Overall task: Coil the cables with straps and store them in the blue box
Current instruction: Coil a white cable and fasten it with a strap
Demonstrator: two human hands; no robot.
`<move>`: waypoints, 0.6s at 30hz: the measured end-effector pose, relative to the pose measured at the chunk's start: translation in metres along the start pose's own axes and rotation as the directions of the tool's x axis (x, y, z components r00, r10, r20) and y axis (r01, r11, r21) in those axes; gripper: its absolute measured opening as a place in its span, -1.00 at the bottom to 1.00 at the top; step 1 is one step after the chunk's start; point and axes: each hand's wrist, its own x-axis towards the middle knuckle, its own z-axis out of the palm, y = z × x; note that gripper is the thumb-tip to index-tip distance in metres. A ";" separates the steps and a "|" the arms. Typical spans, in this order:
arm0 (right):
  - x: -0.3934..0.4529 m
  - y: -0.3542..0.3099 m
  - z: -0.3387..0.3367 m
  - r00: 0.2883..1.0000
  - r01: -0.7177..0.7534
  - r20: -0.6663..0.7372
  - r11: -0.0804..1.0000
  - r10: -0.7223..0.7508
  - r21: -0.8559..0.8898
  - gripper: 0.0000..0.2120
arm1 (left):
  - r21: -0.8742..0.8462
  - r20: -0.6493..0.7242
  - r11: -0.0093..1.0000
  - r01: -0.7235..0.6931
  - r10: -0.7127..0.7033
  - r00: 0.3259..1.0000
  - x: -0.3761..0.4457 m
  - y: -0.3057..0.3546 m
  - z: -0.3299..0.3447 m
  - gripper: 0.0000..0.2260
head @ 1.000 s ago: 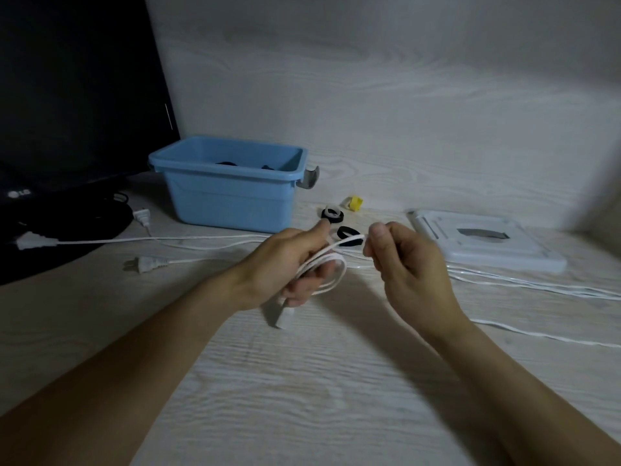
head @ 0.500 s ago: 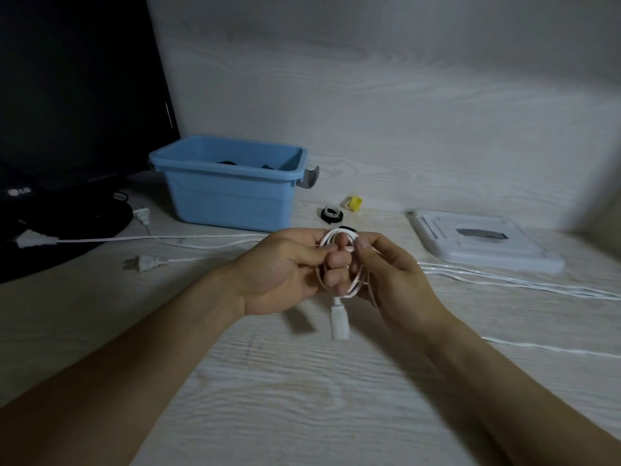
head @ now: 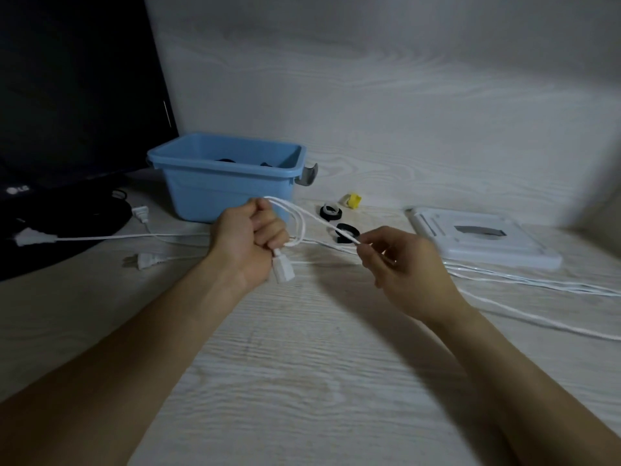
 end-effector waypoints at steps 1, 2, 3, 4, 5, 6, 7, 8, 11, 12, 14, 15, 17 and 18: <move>0.000 0.002 0.000 1.000 0.012 0.016 0.998 -0.011 -0.060 -0.94 | -0.049 -0.048 0.999 -0.023 0.021 0.999 0.002 0.003 -0.001 -0.65; 0.000 0.002 0.001 0.999 0.026 0.035 0.995 -0.023 -0.100 -0.94 | -0.098 -0.084 0.994 -0.042 0.034 0.996 0.003 0.006 -0.002 -0.65; -0.001 0.002 0.003 0.998 0.044 0.055 0.992 -0.037 -0.122 -0.94 | -0.147 -0.105 0.987 -0.058 0.043 0.994 0.004 0.009 -0.002 -0.64; -0.002 0.001 0.005 0.995 0.067 0.081 0.989 -0.056 -0.133 -0.94 | -0.184 -0.115 0.980 -0.071 0.050 0.992 0.005 0.012 -0.001 -0.64; -0.004 -0.001 0.008 0.990 0.095 0.117 0.986 -0.079 -0.140 -0.93 | -0.208 -0.115 0.975 -0.083 0.059 0.992 0.004 0.014 -0.001 -0.65; -0.006 -0.005 0.010 0.980 0.127 0.168 0.981 -0.102 -0.145 -0.92 | -0.215 -0.111 0.972 -0.093 0.071 0.991 0.004 0.014 0.000 -0.66; -0.009 -0.011 0.011 0.964 0.164 0.234 0.976 -0.127 -0.144 -0.91 | -0.204 -0.102 0.973 -0.104 0.084 0.991 0.002 0.013 0.001 -0.70; -0.013 -0.017 0.013 0.939 0.203 0.308 0.970 -0.154 -0.136 -0.88 | -0.183 -0.089 0.977 -0.112 0.097 0.991 0.002 0.011 0.003 -0.76; -0.022 -0.031 0.022 0.852 0.334 0.466 0.932 -0.237 -0.137 -0.75 | -0.086 -0.040 0.988 -0.132 0.129 0.991 0.002 0.004 0.005 -0.82; -0.023 -0.033 0.026 0.826 0.380 0.494 0.916 -0.272 -0.131 -0.72 | -0.019 -0.025 0.989 -0.149 0.149 0.989 0.002 0.002 0.006 -0.82; -0.024 -0.034 0.031 0.787 0.437 0.523 0.894 -0.328 -0.096 -0.66 | 0.202 0.034 0.955 -0.219 0.217 0.976 -0.001 -0.005 0.008 -0.81; -0.023 -0.034 0.031 0.783 0.444 0.519 0.892 -0.343 -0.081 -0.64 | 0.344 0.089 0.899 -0.271 0.256 0.963 -0.003 -0.008 0.008 -0.79; -0.021 -0.035 0.026 0.818 0.437 0.453 0.895 -0.356 -0.086 -0.62 | 0.617 0.258 0.684 -0.389 0.291 0.921 -0.008 -0.015 0.005 -0.75; -0.019 -0.034 0.022 0.847 0.426 0.389 0.900 -0.361 -0.094 -0.65 | 0.704 0.350 0.558 -0.440 0.267 0.898 -0.009 -0.017 0.003 -0.74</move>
